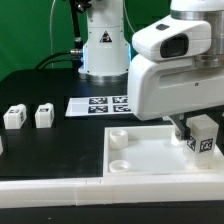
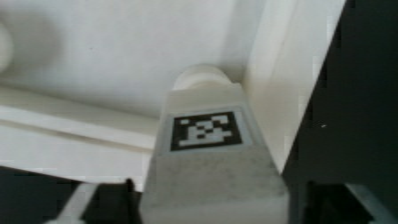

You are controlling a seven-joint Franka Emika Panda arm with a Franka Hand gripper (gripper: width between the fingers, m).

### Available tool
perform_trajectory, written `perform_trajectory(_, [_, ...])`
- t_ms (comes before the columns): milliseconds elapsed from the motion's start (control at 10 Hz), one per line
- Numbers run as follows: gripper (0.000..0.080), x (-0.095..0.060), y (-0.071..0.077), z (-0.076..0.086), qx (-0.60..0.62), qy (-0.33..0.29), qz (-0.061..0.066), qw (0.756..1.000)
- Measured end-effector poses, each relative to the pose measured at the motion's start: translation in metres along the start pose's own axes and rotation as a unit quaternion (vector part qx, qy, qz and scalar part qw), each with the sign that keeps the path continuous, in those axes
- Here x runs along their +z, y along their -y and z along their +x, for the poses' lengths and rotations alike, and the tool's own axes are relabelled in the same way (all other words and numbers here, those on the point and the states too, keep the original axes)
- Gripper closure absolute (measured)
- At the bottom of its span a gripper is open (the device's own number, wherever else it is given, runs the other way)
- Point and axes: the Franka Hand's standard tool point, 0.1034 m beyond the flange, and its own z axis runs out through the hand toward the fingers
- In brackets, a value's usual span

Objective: Assemble one leg

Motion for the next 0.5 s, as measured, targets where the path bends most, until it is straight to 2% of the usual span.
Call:
perform_trajectory(100, [0.0478,0.0,-0.0002,0.0,0.0,0.0,0.0,1.0])
perform_trajectory(200, [0.0508,0.0,-0.0014,-0.0001,0.0,0.0,-0.001,1.0])
perform_trajectory(500, [0.0508,0.0001,-0.0018,-0.0002,0.024,0.0,-0.001,1.0])
